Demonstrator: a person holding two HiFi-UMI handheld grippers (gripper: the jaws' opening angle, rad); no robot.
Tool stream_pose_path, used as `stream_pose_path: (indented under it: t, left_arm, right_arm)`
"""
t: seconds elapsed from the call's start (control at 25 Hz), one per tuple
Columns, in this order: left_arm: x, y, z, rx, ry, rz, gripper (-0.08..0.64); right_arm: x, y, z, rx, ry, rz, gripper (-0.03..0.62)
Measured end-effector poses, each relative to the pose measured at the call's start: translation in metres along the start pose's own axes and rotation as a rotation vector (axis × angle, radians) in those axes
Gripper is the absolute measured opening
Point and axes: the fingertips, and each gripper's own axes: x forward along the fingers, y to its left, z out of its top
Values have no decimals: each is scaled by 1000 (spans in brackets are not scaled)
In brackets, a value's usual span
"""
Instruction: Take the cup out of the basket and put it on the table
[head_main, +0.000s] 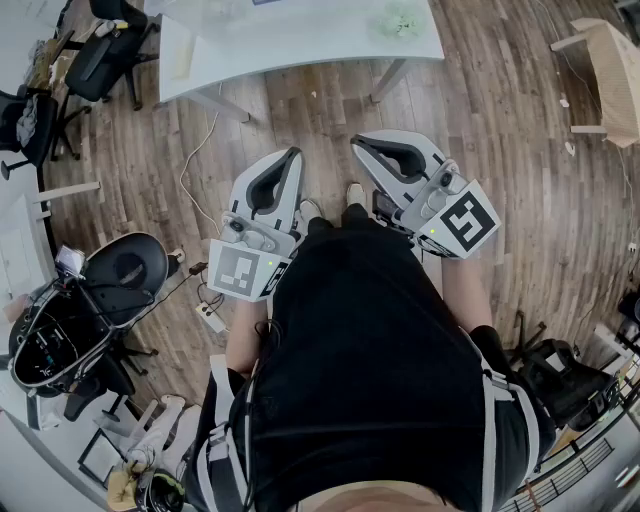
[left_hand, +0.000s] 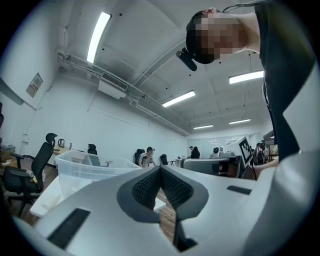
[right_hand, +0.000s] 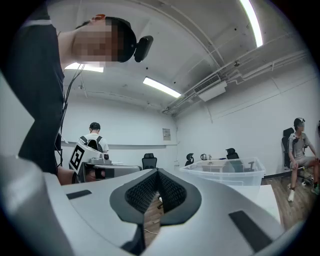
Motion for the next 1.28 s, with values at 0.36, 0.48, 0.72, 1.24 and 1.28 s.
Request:
stream_pose_path:
  t: [0.36,0.48,0.72,1.24,1.28]
  left_arm:
    - [5,-7,-1,-8,-4,-7,18]
    - [7,-7,-2,-6,-2,-8,17]
    - [21,-12,-5,-3,8,-1,17]
    - [70,-33,-12,7,20,69,17]
    - [72,-33,-13,5,22,77,17]
  right_arm:
    - [-7,-8,0,24,1,-45,17]
    - [-8,-15,-1,29,-1,-69,18]
    - [-19,-33,-9,42,17,-100,18]
    - [-49,-86,-11,73,10,-73,18]
    - [-50,-88,-12,75,11,-66,18]
